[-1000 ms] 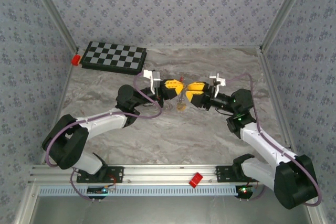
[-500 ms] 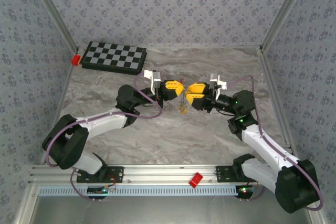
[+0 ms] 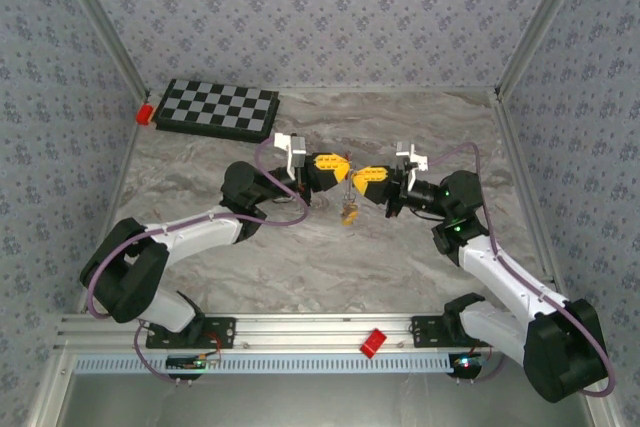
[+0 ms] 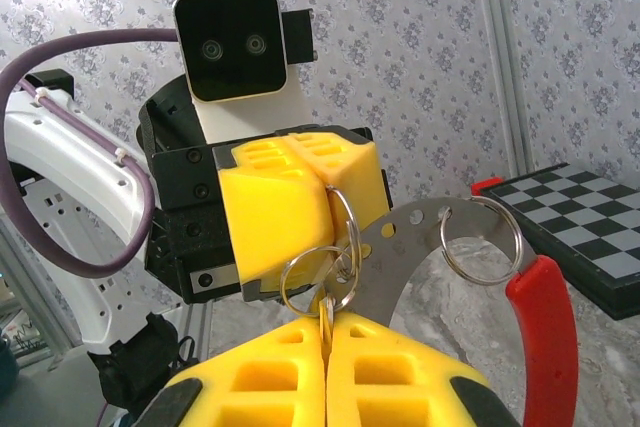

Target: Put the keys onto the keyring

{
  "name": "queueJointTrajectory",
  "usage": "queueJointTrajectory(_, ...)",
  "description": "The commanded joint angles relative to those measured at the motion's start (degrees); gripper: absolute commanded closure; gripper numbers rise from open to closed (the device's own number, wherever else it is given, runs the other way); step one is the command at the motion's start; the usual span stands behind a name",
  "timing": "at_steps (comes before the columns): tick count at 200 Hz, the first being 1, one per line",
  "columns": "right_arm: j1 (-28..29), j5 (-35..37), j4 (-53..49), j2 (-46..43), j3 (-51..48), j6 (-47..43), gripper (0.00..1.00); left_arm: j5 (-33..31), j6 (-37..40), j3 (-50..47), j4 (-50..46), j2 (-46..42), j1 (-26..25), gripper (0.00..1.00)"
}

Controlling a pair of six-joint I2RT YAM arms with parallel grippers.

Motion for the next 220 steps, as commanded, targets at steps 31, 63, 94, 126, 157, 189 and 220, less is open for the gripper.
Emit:
queueJointTrajectory(31,3.3,-1.4,-6.1,1.1,1.6,-5.3,0.97,-1.5,-3.7,1.9,8.4,-0.4,-0.1,1.00)
queueJointTrajectory(63,4.0,-0.5,-8.1,1.0,2.0,-6.8,0.92,-1.6,-4.6,1.7,9.9,0.1,-0.1,1.00)
queueJointTrajectory(94,3.9,1.4,-9.6,-0.8,1.8,-7.8,0.69,-1.1,-4.3,1.4,9.8,0.1,-0.1,1.00)
queueJointTrajectory(126,2.9,3.7,-10.4,-3.9,0.8,-8.1,0.60,-1.1,-3.6,1.2,8.8,0.1,-0.1,1.00)
queueJointTrajectory(157,1.1,4.7,-10.0,-7.3,-0.6,-7.1,0.59,-1.2,-3.4,1.0,8.5,0.3,-0.1,1.00)
queueJointTrajectory(189,-0.4,5.7,-5.9,-9.1,-1.9,-4.1,0.59,-1.2,-3.5,1.1,8.7,0.6,-0.1,1.00)
queueJointTrajectory(220,-0.7,7.2,-0.3,-7.0,-1.0,-1.0,0.70,-1.2,-4.0,1.1,8.9,0.9,-0.1,1.00)
